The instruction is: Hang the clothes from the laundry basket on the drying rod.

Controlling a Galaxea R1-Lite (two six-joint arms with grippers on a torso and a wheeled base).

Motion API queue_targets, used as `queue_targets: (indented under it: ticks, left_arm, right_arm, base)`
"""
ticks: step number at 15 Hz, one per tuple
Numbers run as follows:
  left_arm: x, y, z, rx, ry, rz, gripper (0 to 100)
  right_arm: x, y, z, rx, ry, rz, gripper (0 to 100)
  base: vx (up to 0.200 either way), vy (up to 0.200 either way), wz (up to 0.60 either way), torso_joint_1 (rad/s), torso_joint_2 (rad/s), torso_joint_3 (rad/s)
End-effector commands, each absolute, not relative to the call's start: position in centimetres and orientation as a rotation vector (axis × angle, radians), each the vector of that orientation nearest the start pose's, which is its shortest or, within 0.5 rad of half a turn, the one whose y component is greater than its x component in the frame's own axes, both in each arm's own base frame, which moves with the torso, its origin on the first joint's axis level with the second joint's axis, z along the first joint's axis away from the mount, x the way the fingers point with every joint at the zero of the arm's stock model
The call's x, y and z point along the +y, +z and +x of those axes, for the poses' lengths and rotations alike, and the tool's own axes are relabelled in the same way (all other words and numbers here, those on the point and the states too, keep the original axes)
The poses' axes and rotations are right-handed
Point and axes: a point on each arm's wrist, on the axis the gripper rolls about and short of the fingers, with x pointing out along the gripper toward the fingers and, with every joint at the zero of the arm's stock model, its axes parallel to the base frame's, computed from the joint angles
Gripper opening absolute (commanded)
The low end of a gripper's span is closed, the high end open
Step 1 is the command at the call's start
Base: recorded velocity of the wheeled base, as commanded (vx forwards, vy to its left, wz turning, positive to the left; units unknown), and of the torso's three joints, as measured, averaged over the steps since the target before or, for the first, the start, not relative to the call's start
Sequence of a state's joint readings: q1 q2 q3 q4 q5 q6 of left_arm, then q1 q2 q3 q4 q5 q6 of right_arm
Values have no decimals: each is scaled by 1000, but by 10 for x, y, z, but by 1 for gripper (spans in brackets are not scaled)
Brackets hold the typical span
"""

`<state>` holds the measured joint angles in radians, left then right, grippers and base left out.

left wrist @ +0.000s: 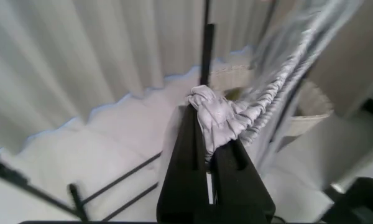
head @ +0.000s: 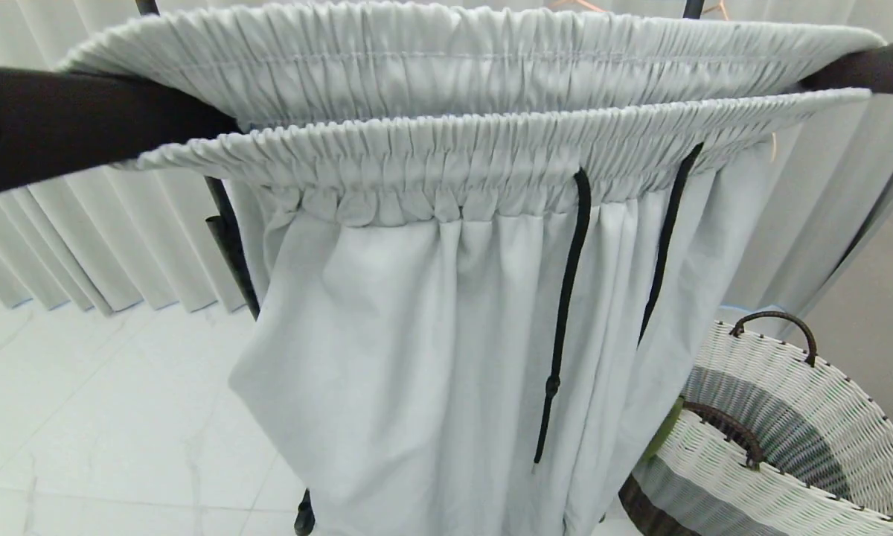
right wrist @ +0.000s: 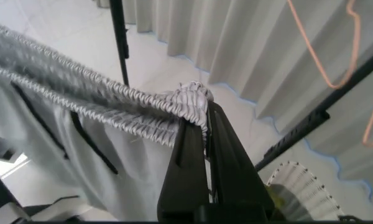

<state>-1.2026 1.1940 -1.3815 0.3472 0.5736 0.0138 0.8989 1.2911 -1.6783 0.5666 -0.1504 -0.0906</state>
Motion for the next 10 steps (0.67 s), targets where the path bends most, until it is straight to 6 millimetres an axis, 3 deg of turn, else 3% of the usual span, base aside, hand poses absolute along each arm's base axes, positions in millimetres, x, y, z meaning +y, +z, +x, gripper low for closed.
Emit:
queue_targets:
  ticks: [1,4,10]
  left_arm:
    - [-143,355,76,145,-583,189,0]
    - [-143,350,76,158,-581,200,0]
    - [-143,363,75,116,-588,155,0]
  right_arm:
    - [102,400,86,161,749,-164,0]
    - [98,386,83,197,750,-183,0]
    - [101,387,85,184,748,-176,0]
  base:
    - [0,0,0,0,0,0]
    - [0,0,0,0,0,0]
    - [0,0,0,0,0,0]
